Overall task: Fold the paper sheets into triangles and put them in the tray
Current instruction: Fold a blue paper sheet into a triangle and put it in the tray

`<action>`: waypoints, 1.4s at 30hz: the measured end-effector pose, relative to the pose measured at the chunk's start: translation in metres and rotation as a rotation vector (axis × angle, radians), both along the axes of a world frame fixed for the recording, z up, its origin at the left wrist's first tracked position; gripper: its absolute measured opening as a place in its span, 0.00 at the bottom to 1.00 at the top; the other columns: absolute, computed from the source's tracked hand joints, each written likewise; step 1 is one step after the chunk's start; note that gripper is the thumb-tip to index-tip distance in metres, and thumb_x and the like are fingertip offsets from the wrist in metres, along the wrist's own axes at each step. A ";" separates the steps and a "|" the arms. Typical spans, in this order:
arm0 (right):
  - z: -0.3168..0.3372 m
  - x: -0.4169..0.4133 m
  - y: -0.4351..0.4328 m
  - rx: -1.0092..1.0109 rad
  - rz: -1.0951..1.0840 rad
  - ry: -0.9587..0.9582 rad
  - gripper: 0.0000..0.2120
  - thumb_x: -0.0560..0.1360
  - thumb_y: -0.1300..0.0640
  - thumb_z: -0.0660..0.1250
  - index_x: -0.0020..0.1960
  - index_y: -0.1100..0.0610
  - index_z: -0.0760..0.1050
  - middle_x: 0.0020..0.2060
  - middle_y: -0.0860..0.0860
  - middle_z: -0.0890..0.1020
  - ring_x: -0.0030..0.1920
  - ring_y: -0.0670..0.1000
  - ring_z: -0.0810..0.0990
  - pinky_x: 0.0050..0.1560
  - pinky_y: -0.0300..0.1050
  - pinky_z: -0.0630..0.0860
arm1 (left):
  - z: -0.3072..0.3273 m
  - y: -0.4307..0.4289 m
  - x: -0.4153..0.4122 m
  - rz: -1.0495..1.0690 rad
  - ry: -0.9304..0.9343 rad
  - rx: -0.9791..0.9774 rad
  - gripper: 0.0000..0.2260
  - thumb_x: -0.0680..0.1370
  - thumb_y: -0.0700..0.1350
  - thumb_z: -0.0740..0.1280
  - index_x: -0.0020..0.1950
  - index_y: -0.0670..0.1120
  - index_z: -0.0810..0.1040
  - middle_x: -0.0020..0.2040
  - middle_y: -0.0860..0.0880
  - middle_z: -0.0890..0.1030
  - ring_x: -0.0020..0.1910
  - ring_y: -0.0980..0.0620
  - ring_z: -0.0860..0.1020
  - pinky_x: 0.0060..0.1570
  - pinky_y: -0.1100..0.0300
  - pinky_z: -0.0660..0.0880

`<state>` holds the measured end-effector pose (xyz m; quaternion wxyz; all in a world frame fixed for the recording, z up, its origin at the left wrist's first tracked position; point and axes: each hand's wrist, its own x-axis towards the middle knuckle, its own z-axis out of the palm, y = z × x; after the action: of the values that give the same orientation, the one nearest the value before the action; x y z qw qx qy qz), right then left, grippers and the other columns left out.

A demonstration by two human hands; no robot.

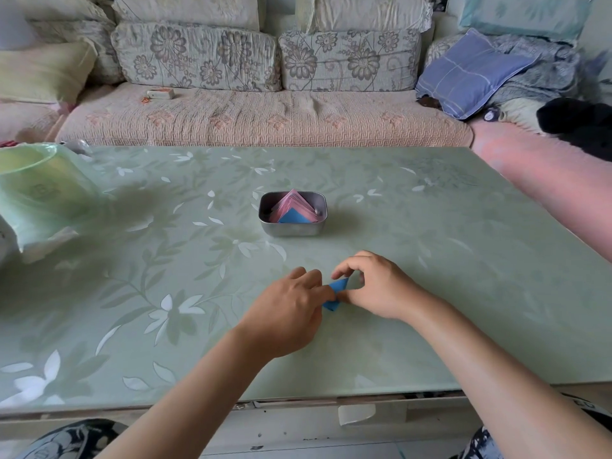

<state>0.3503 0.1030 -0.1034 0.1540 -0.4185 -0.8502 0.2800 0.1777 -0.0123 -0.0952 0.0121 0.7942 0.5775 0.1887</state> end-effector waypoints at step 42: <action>-0.009 -0.002 0.009 -0.069 -0.161 0.059 0.10 0.69 0.53 0.77 0.45 0.41 0.80 0.42 0.42 0.76 0.36 0.39 0.73 0.39 0.30 0.65 | -0.007 -0.011 0.000 0.037 -0.122 -0.164 0.13 0.78 0.52 0.63 0.61 0.56 0.79 0.59 0.56 0.73 0.56 0.52 0.69 0.56 0.53 0.72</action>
<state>0.3488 0.1117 -0.1125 0.1862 -0.4820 -0.7988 0.3081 0.1776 -0.0233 -0.1024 0.1086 0.7666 0.6040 0.1890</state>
